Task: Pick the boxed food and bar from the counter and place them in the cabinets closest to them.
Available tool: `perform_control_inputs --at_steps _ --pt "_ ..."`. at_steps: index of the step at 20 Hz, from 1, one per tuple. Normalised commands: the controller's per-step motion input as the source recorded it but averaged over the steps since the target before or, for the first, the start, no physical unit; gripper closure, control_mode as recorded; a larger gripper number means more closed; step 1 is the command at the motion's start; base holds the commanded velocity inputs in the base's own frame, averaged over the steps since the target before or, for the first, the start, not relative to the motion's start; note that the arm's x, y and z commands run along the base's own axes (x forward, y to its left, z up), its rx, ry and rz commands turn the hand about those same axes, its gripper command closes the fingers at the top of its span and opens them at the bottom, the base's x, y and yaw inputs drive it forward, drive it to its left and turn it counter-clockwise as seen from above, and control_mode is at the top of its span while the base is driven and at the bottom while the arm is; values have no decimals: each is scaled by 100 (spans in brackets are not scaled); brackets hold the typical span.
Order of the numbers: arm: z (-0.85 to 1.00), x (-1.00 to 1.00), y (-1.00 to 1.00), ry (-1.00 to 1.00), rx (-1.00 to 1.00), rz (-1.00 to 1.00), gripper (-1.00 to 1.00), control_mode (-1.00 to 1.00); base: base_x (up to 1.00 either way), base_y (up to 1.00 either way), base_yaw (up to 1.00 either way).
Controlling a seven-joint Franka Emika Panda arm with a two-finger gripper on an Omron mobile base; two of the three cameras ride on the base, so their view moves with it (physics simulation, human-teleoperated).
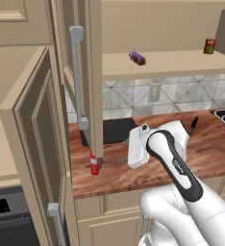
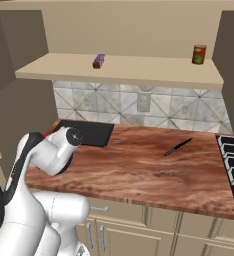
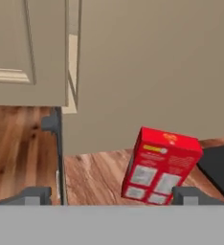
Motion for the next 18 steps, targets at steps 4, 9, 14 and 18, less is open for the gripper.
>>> perform_control_inputs --at_steps 4,9,14,18 --pt "-14 0 29 9 10 5 -100 -100 0 0 0" --pt "-13 -3 25 9 10 4 -100 -100 0 0 0" --pt "-9 -23 15 4 10 3 -100 -100 0 0 0" --pt "-4 -41 7 0 9 1 -100 -100 0 0 0"
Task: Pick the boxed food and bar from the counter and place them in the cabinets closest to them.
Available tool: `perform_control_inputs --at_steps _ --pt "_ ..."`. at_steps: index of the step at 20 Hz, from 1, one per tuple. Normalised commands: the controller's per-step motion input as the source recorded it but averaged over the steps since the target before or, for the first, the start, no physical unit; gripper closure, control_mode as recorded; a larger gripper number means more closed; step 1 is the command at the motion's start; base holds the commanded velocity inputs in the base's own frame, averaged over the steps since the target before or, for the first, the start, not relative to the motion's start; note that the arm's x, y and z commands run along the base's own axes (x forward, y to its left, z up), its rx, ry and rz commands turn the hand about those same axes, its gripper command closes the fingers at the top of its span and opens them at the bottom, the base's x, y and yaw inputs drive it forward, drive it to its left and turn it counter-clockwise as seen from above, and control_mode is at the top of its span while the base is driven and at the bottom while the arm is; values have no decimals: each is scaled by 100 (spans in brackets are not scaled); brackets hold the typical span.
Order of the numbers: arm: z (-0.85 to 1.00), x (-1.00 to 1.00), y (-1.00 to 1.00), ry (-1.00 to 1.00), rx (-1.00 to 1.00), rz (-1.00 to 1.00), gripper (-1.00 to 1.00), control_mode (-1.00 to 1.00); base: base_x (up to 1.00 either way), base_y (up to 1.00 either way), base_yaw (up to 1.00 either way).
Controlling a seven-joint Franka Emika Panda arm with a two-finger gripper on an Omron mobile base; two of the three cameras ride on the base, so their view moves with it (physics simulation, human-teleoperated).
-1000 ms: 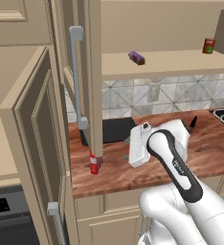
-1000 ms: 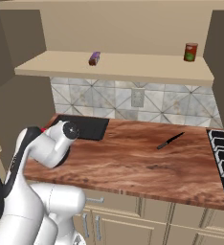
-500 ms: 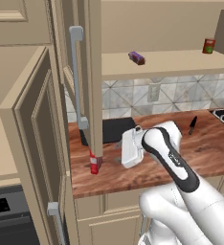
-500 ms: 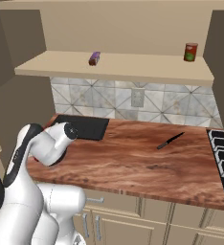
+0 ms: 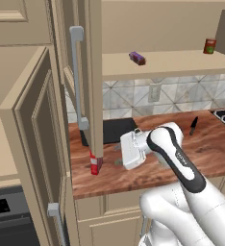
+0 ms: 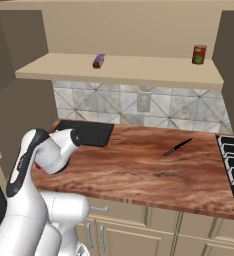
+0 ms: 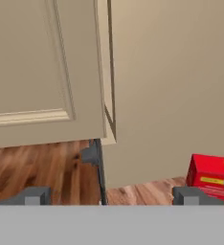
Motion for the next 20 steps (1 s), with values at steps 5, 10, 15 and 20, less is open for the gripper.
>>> perform_control_inputs --at_steps 5,10,15,20 --pt "0 -53 1 0 8 0 -100 -100 0 0 0" --pt "-3 -13 0 0 1 0 -100 -100 0 0 0" --pt "0 7 3 0 0 -3 -100 -100 0 0 0" --pt "1 12 0 1 0 -5 -100 -100 0 0 0"
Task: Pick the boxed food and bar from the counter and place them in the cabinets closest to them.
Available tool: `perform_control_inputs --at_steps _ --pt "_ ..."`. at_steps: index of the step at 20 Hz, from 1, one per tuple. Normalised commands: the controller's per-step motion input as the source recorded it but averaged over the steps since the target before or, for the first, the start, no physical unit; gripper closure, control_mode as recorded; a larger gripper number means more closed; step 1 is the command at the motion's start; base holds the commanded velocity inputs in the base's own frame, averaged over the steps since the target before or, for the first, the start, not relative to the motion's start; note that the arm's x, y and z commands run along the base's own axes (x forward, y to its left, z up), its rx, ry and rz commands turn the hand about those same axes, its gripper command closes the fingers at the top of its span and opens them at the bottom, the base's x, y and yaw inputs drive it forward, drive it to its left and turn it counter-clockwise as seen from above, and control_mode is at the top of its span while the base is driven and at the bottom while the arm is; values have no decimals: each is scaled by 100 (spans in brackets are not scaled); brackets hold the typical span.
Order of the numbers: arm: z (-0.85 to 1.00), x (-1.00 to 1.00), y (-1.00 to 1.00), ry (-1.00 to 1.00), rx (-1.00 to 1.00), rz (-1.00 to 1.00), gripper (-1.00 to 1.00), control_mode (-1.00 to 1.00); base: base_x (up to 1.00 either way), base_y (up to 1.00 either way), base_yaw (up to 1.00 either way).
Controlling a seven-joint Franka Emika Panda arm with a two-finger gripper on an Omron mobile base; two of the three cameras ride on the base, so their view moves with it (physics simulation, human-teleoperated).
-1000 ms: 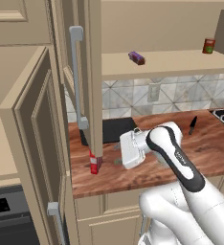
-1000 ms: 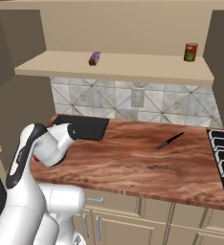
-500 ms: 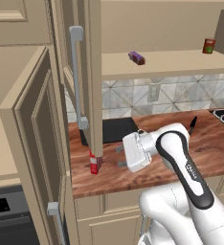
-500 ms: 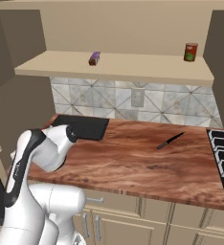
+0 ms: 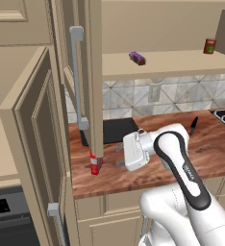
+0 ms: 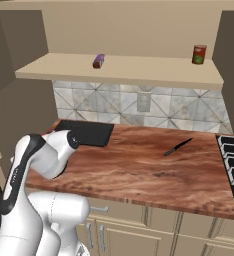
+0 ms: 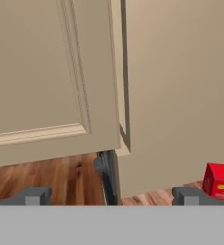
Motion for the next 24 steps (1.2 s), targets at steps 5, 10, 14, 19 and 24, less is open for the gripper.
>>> perform_control_inputs --at_steps 5,10,14,19,24 --pt "2 0 0 0 0 0 -100 -100 0 0 0" --pt "15 0 0 0 1 -2 -100 -100 0 0 0" --pt "35 3 0 3 1 -9 -100 -100 0 0 0" --pt "22 6 0 14 -2 -14 -100 -100 0 0 0" --pt "10 3 0 21 -11 -15 -100 -100 0 0 0"
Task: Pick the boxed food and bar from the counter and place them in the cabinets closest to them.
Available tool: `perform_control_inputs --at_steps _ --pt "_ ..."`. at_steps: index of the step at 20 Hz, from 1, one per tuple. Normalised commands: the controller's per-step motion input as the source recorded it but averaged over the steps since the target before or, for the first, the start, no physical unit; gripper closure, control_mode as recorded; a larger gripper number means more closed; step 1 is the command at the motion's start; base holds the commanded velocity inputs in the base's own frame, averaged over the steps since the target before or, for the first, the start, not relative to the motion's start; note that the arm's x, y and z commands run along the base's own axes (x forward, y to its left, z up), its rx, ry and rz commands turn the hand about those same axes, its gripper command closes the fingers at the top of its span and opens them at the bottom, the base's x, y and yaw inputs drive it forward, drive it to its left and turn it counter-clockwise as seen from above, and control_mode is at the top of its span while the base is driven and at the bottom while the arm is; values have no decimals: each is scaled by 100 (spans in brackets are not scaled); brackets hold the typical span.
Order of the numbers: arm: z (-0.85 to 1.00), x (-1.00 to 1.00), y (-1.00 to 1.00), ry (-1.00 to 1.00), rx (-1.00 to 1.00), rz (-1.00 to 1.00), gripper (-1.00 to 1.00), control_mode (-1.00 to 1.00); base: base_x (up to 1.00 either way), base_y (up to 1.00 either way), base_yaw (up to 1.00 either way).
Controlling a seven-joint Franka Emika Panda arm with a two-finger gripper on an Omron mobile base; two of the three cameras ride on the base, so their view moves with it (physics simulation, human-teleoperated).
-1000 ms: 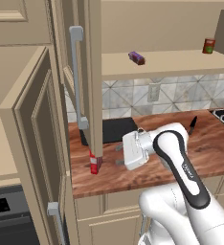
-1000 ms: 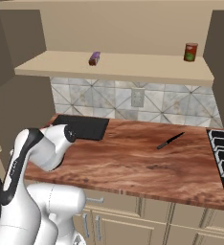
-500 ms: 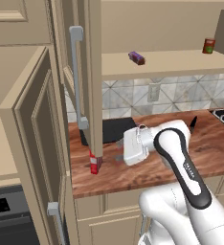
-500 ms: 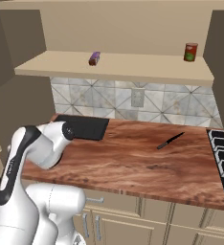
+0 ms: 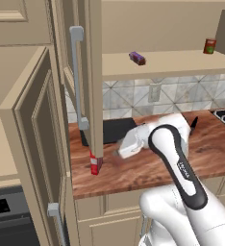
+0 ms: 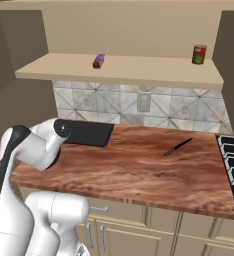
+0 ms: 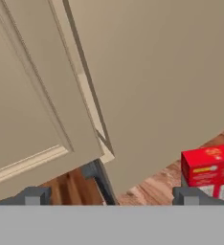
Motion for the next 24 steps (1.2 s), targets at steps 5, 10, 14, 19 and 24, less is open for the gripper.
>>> perform_control_inputs --at_steps 5,10,14,19,24 --pt "1 3 -2 19 -10 -14 -100 -100 0 0 0" --pt "0 6 0 18 -10 -11 -100 -100 0 0 0" --pt "0 3 0 17 -11 -10 -100 -100 0 0 0" --pt "0 2 0 14 -9 -13 -100 -100 0 0 0" --pt "0 0 0 6 -6 -12 -100 -100 0 0 0"
